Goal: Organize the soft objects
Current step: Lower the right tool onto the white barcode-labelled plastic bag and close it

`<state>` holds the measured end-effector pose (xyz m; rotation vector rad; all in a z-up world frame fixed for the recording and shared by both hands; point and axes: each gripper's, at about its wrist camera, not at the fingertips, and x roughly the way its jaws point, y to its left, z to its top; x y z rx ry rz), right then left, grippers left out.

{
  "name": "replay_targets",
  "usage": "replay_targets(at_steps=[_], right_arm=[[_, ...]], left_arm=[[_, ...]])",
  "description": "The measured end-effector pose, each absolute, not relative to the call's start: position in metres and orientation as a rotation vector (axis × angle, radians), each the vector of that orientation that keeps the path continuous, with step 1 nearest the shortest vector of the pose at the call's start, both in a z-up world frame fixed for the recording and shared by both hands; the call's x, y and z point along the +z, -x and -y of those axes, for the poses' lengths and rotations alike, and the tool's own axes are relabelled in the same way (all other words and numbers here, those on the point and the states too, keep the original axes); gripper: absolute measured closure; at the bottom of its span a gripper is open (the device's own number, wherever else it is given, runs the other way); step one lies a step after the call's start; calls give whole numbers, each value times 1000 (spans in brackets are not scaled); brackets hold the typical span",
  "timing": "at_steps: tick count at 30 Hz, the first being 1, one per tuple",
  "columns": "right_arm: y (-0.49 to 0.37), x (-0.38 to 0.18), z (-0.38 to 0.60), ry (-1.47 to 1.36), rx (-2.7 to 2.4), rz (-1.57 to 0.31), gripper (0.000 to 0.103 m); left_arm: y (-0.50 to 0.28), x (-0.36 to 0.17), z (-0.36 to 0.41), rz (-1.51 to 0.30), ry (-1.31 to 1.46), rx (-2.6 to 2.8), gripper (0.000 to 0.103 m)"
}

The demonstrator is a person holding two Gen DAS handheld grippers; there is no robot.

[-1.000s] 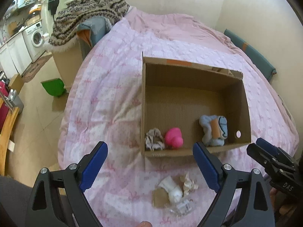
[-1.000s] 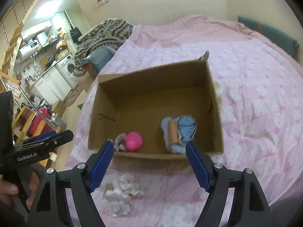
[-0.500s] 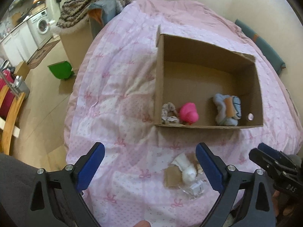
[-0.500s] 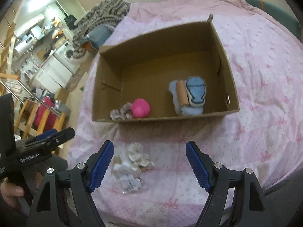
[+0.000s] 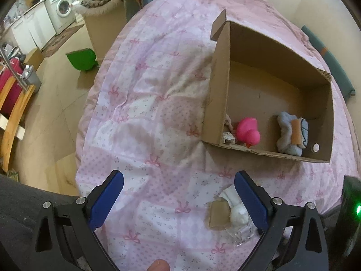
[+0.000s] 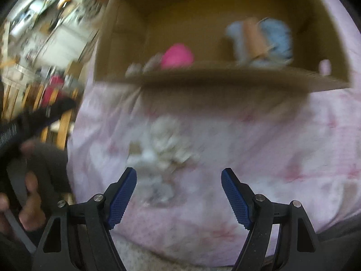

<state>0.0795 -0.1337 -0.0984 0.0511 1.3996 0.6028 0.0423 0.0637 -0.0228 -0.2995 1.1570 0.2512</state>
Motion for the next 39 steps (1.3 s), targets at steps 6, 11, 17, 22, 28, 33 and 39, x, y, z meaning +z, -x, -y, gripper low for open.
replay_targets(at_steps=[6,11,17,22,28,33,39], right_arm=[[-61,-113,100,82,684,-1424,20],[-58,-126,87,141,680,-1442,32],[-53,-121,91,134,688,-1444,63],[-56,-95,106,110,726,-1416,67],[-63,-64,132,33,729,-1365,68],[-81,-41,168,-119,677,-1255,68],[-92,-45,185,-208,628,-1240,68]], left_arm=[[-44,-28,-64,-1179,301,243,5],[-44,-29,-63,-1170,296,249,5],[-46,-31,-64,-1186,298,251,5],[-43,-36,-64,-1220,296,247,5],[-41,-42,-62,-1258,275,246,5],[-44,-68,-55,-1381,278,209,5],[-48,-86,-47,-1452,319,117,20]])
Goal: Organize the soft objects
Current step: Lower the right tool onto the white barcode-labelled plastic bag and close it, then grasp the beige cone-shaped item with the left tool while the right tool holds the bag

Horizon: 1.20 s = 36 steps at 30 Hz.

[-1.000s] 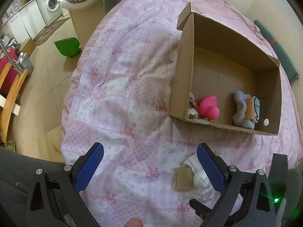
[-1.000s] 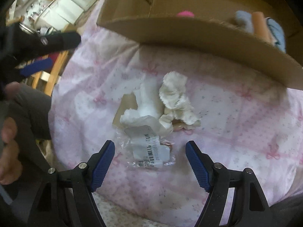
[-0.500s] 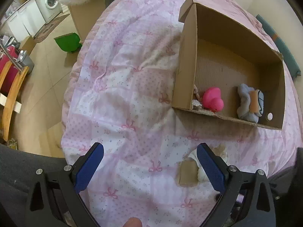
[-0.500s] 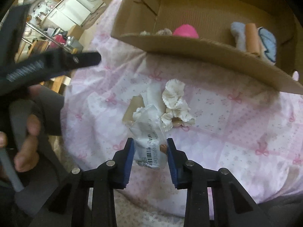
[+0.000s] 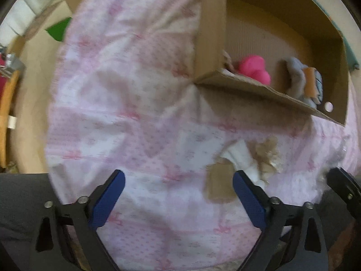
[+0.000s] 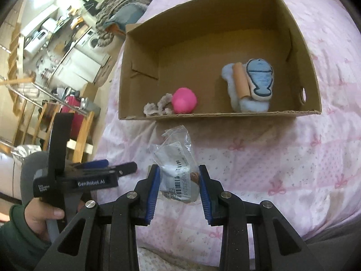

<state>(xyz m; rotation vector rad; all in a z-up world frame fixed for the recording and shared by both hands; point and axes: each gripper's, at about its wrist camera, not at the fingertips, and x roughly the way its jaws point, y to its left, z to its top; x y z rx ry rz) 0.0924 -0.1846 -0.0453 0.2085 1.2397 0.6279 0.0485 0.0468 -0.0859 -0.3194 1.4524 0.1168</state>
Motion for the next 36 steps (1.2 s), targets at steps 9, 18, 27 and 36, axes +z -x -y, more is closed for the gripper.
replay_targets(at_steps=[9,18,27,36], right_arm=[[-100,-61,185,-258,577,-1276,68],[-101,-66,179,-248,566,-1283,68],[-101,-69,176,-228,540,-1287,68],[-94,-60,178,-228,553,-1243,68]], left_arm=[[-53,-108,-36,-1529,451,-10,67],[-61,-116,-6,-1560,405,-101,76],[-57,-100,-9,-1509,401,-97,94],[-24,-65,-60,-1407,344,88,94]])
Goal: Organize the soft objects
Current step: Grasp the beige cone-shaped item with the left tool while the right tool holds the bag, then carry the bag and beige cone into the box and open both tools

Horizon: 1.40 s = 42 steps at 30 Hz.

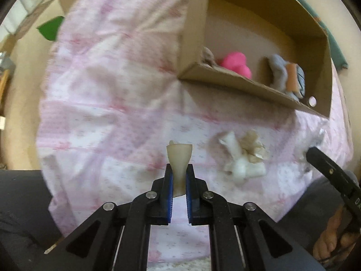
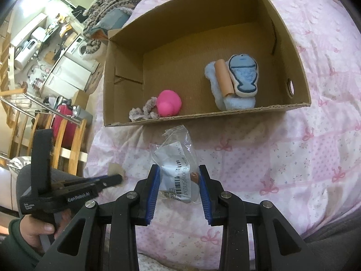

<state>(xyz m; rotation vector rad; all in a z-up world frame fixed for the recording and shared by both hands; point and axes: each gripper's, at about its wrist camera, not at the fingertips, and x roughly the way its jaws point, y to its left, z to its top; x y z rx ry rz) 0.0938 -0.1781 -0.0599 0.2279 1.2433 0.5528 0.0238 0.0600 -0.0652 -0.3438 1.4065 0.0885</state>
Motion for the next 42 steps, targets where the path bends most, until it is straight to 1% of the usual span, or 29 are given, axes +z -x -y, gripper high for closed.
replay_targets(at_steps=[7,12,15,22,28,37,42], right_arm=[[-90,-59,174,-193,552,-1239,68],[-89,-54,175,-197,557,-1216,68],[-87,-47,178,-208,570,-1179,68],[-84,-18,189,-266,611,-1041,68],[-98,-9,200,-322,608,-1022,68],[-139,-1,192,-320,582,-1014,68],[-166,-2,185,-301,571,-1012,68]], left_arm=[[-18,-49,-74,-1340,294,168,94],[-22,-40,-63,-1272,251,204,94],[-30,-36,-47,-1222,229,223,94],[-33,-1,-38,-1075,175,232,94],[-46,24,-29,-996,131,209,94],[-95,32,-14,-991,94,180,94],[-121,27,-2,-1000,69,172,94]])
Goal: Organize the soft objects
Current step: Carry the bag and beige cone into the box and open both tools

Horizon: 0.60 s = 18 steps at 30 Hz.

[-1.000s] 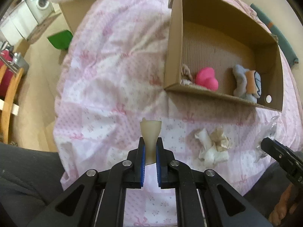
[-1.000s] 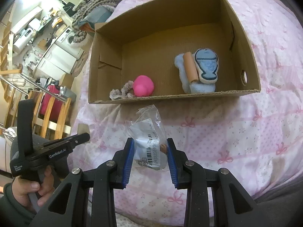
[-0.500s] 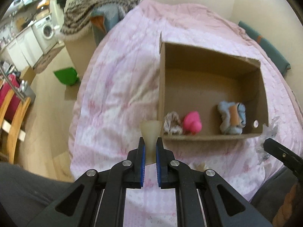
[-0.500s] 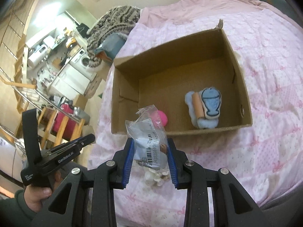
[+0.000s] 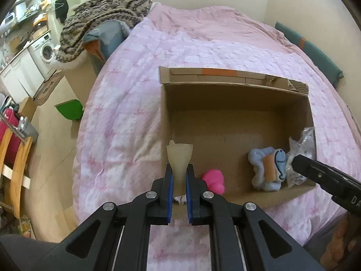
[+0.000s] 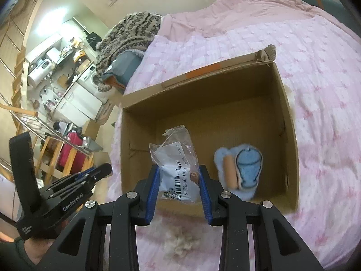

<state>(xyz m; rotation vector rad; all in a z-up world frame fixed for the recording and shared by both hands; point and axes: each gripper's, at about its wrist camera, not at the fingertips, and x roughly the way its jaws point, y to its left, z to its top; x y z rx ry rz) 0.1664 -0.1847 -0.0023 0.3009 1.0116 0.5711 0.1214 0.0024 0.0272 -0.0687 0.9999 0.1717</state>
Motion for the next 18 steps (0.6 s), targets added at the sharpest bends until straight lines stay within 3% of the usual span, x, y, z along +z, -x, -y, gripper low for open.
replay_targets(at_steps=[18], right_arm=[[-202,-47,183,-284,497,-1128,67]], left_arm=[[-167,-22,14,-1088,22,228,93]])
